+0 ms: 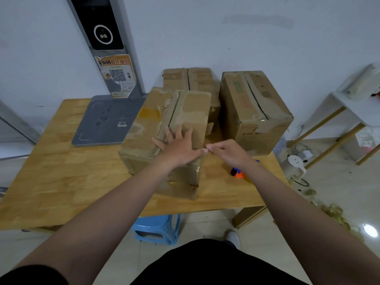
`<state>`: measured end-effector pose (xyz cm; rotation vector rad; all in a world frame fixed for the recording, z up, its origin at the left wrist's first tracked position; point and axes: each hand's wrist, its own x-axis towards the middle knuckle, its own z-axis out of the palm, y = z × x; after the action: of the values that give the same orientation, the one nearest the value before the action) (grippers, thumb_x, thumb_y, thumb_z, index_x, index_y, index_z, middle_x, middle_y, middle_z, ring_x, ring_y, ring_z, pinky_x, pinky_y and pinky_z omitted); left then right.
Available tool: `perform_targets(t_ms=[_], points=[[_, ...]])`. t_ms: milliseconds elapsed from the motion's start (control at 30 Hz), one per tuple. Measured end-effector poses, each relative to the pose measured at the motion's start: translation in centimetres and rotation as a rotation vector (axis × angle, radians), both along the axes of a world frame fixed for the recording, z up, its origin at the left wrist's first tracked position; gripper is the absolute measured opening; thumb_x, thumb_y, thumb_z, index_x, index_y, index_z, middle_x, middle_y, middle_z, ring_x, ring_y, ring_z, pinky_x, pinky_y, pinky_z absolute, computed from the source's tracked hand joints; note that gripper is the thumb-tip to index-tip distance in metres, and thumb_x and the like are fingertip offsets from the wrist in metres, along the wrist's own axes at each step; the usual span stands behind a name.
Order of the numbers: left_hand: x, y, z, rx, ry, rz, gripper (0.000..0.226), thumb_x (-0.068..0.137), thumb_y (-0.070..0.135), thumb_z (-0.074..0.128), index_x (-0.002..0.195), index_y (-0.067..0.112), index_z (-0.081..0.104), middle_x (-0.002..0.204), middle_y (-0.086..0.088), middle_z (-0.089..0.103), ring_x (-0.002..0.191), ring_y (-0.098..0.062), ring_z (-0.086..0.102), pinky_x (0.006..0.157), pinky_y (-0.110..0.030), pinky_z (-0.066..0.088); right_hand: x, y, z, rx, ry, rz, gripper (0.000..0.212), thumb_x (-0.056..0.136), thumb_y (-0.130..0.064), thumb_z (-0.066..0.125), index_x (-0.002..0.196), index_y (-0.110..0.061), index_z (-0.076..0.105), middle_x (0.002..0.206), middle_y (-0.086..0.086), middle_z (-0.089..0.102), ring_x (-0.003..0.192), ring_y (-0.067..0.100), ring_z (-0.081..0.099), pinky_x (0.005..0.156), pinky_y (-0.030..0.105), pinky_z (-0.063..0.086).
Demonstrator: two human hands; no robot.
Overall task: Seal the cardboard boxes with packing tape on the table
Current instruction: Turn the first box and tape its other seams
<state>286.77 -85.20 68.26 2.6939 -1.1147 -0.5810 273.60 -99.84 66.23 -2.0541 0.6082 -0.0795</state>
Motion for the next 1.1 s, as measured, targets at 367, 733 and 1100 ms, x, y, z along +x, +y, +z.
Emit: perform_targets(t_ms=[367,733,1100], points=[[0.8,4.3,1.4,0.032,0.061,-0.12,0.109,0.068,0.048,0.083,0.156,0.047,0.02,0.166,0.01,0.007,0.156,-0.03,-0.004,0.117,-0.071,0.003,4.8,-1.7,3.7,-0.413,-0.047,0.029,0.029,0.102,-0.025,0.053,0.124,-0.025,0.072,0.14,-0.003,0.061,0.132,0.012,0.052,0.105,0.021,0.036],[8.5,14.3,3.1,0.158,0.093,-0.01,0.073,0.084,0.002,0.069,0.134,0.046,0.04,0.16,0.004,0.015,0.141,-0.028,0.036,0.092,-0.036,0.049,5.2,2.2,2.1,-0.54,0.103,0.332,0.046,0.095,-0.016,0.064,0.14,-0.026,0.059,0.159,-0.006,0.037,0.146,0.019,0.036,0.121,0.035,0.031],[0.9,3.3,1.9,0.049,0.014,0.115,0.077,0.09,0.073,0.055,0.153,0.03,0.044,0.172,-0.006,0.004,0.154,-0.049,-0.005,0.11,-0.083,0.001,2.2,3.6,4.1,-0.454,-0.028,0.234,0.032,0.098,-0.004,0.054,0.113,-0.018,0.077,0.124,-0.004,0.07,0.099,-0.01,0.064,0.095,0.011,0.047]])
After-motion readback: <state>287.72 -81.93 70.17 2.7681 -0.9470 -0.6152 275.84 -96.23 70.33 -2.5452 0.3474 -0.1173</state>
